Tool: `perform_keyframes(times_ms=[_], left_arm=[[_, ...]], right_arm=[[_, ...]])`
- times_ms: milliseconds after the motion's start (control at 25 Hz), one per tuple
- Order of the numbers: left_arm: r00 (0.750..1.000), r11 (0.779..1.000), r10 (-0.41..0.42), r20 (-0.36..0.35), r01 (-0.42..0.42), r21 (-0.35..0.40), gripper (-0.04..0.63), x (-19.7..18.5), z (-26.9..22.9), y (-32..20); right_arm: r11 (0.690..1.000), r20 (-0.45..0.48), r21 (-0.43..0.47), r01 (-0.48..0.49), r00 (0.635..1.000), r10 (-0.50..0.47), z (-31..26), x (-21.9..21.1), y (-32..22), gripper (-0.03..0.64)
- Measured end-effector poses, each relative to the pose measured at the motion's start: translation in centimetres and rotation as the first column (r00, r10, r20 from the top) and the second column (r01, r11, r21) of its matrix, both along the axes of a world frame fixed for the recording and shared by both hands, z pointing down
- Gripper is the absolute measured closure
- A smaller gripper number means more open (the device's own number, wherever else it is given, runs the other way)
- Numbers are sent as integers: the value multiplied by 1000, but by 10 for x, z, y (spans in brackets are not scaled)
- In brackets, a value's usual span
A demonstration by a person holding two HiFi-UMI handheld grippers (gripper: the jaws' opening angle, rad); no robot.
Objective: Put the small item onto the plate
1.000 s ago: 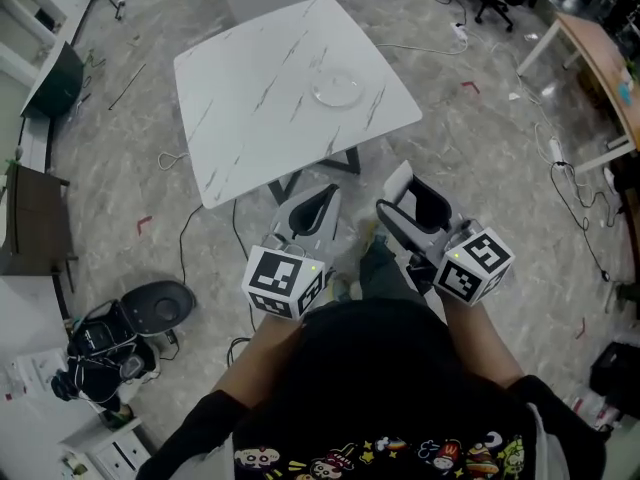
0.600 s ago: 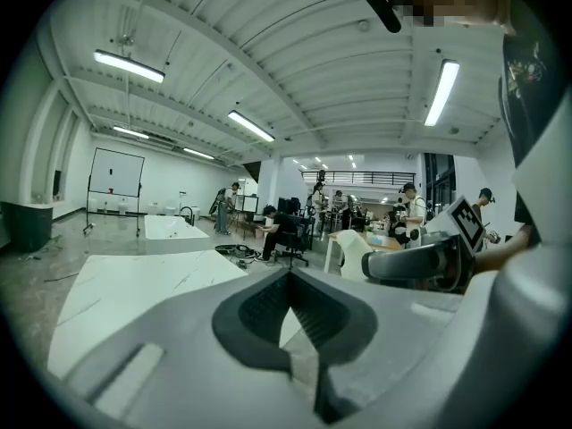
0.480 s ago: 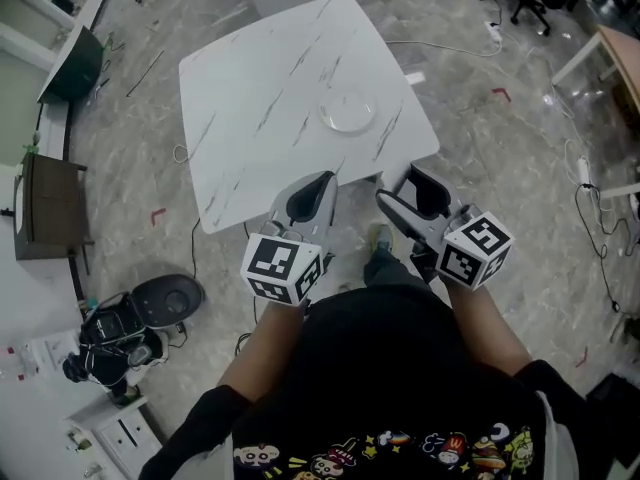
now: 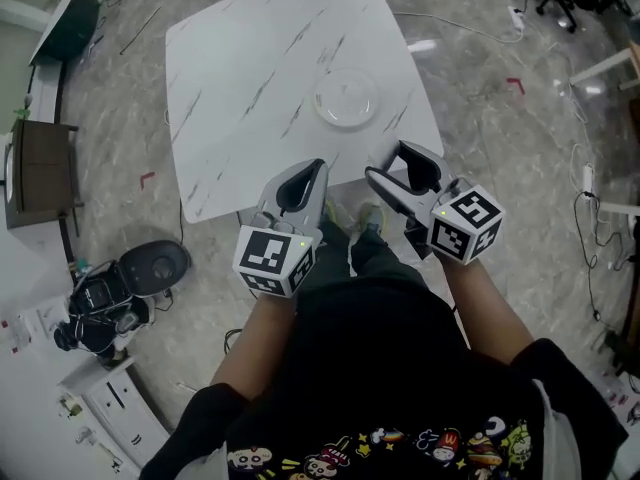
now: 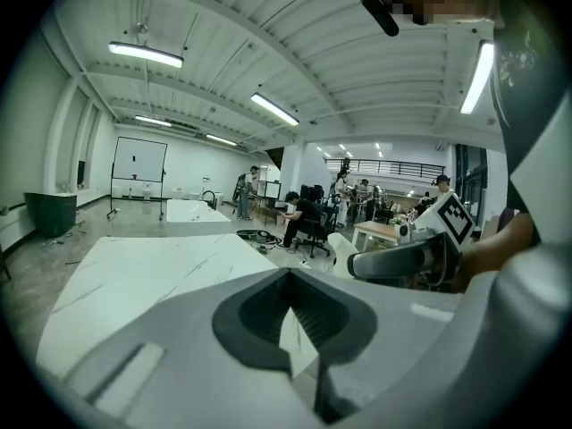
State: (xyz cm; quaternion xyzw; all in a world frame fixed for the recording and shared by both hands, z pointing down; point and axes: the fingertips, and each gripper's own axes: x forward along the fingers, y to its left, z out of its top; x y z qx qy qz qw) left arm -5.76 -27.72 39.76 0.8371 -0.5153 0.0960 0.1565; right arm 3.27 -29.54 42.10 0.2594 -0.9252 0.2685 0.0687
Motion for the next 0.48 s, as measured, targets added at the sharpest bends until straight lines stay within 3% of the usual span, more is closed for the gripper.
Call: perform_keyframes(times_ms=[480], left_arm=[[999, 996, 20, -28, -23, -92, 595, -26, 62, -64]], right_arm=[[1000, -216, -26, -7, 976, 1, 63, -35, -69, 296]])
